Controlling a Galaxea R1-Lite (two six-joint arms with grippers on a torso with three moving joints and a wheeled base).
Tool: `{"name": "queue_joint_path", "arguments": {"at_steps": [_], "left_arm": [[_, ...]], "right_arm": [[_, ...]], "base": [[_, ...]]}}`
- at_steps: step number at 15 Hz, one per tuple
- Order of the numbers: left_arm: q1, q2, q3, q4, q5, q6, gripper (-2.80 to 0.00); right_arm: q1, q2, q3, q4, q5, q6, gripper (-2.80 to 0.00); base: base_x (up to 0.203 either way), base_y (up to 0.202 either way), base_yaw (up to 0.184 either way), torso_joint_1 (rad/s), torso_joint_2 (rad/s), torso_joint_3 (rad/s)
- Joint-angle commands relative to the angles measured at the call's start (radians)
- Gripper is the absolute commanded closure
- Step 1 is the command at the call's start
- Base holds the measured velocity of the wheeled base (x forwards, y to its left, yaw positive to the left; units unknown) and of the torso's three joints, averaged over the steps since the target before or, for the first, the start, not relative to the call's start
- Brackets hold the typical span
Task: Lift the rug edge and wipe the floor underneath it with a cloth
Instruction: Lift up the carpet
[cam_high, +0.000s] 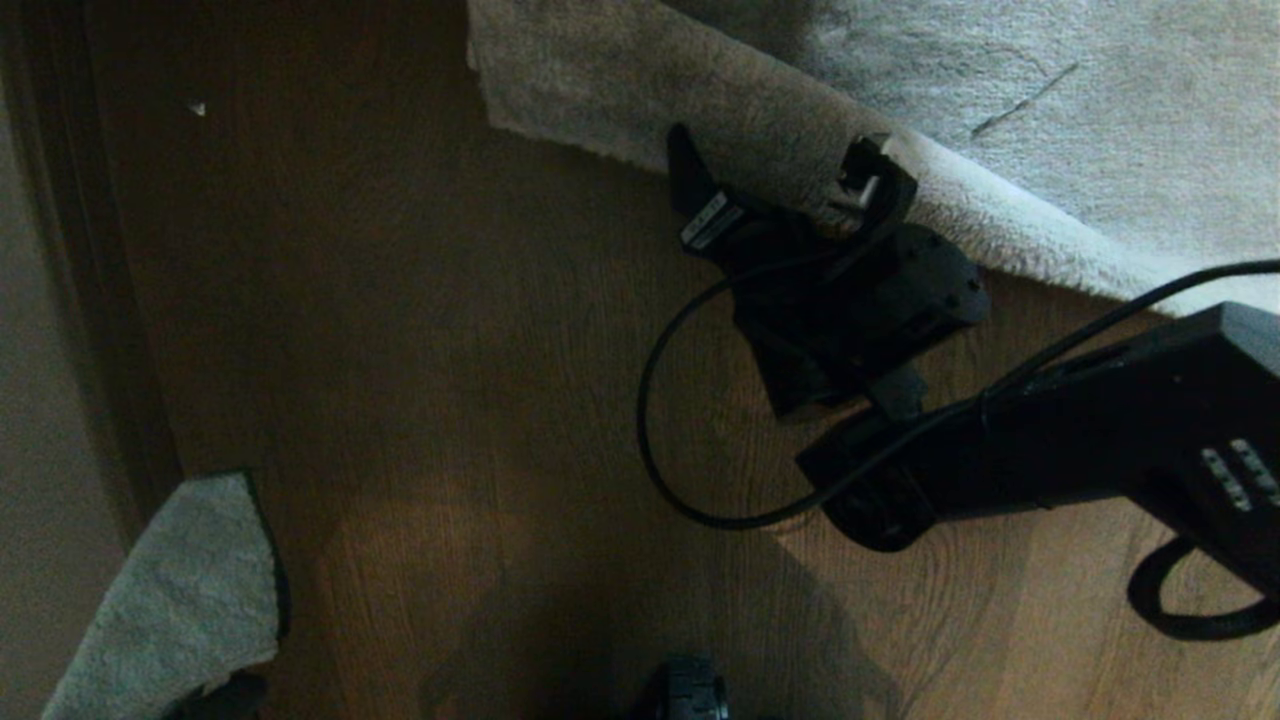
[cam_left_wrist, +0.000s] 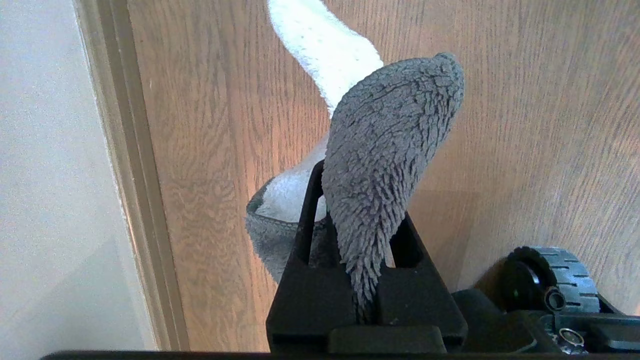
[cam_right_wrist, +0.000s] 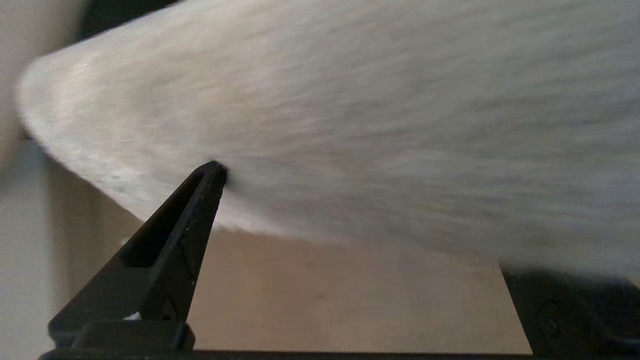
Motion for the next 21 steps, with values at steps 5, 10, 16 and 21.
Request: {"name": "queue_joint_path", "arguments": {"at_steps": [5, 10, 16, 21], "left_arm": [[0.000, 0.000, 0.000, -0.001, 0.000, -0.001, 0.00], [0.000, 0.000, 0.000, 0.000, 0.000, -0.001, 0.00], [0.000, 0.000, 0.000, 0.000, 0.000, -0.001, 0.00], [0.000, 0.000, 0.000, 0.000, 0.000, -0.001, 0.00]], "right_arm": [[0.058, 0.049, -0.048, -0.009, -0.004, -0.038, -2.80], [0.050, 0.095, -0.098, -0.017, -0.044, -0.038, -2.80], [-0.003, 0.094, -0.129, -0.009, -0.039, -0.037, -2.80], [-0.006, 0.090, -0.126, -0.011, -0.036, -0.038, 0.00]], "base": [[0.000, 0.000, 0.000, 0.000, 0.00, 0.000], [0.000, 0.000, 0.000, 0.000, 0.00, 0.000], [0.000, 0.000, 0.000, 0.000, 0.00, 0.000], [0.000, 0.000, 0.000, 0.000, 0.00, 0.000]]}}
